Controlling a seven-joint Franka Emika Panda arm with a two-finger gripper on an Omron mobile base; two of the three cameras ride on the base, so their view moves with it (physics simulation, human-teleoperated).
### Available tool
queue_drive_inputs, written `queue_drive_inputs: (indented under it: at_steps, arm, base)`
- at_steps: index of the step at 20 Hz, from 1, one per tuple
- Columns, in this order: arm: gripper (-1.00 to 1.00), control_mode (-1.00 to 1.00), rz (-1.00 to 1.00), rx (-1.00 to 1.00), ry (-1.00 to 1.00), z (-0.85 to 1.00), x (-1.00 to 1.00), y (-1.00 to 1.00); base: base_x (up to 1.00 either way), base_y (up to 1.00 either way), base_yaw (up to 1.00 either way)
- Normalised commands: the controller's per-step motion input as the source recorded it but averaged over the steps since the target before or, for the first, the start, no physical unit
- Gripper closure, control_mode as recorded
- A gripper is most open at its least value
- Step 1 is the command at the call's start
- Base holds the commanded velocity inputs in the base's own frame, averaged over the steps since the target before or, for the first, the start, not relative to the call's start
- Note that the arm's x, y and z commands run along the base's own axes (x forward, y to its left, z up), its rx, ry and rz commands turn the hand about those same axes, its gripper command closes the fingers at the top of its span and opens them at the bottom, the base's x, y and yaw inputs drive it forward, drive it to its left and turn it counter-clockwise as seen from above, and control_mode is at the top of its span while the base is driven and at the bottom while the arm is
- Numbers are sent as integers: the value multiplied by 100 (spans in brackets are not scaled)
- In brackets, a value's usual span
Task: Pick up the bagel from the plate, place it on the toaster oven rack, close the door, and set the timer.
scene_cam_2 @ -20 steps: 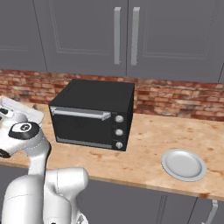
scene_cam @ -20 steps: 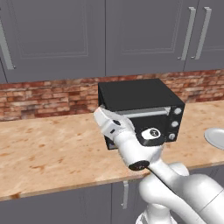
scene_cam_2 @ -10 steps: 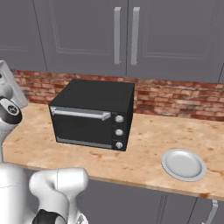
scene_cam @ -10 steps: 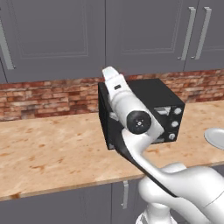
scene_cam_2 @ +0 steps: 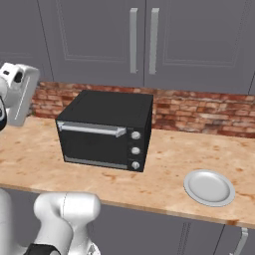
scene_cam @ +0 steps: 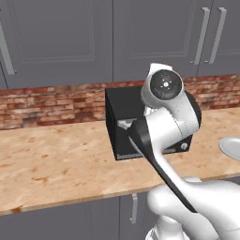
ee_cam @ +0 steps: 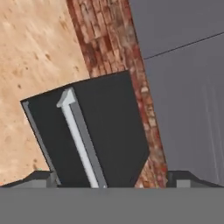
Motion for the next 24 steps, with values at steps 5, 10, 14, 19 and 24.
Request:
queue_drive_inputs:
  at_steps: [5, 10, 14, 19, 24]
  arm:
    - [-100, -100, -60, 41, 14, -86, 0, -84]
    - [-100, -100, -29, 24, -4, -74, -13, -92]
    - [-100, -100, -8, 30, -13, -53, -4, -76]
    - [-100, -100, -4, 36, -8, -55, 0, -80]
    - [-100, -100, -1, 21, -4, -51, 0, -65]
  base:
    - [0, 0, 0]
    - [0, 0, 0]
    - [0, 0, 0]
    - [0, 0, 0]
    - [0, 0, 0]
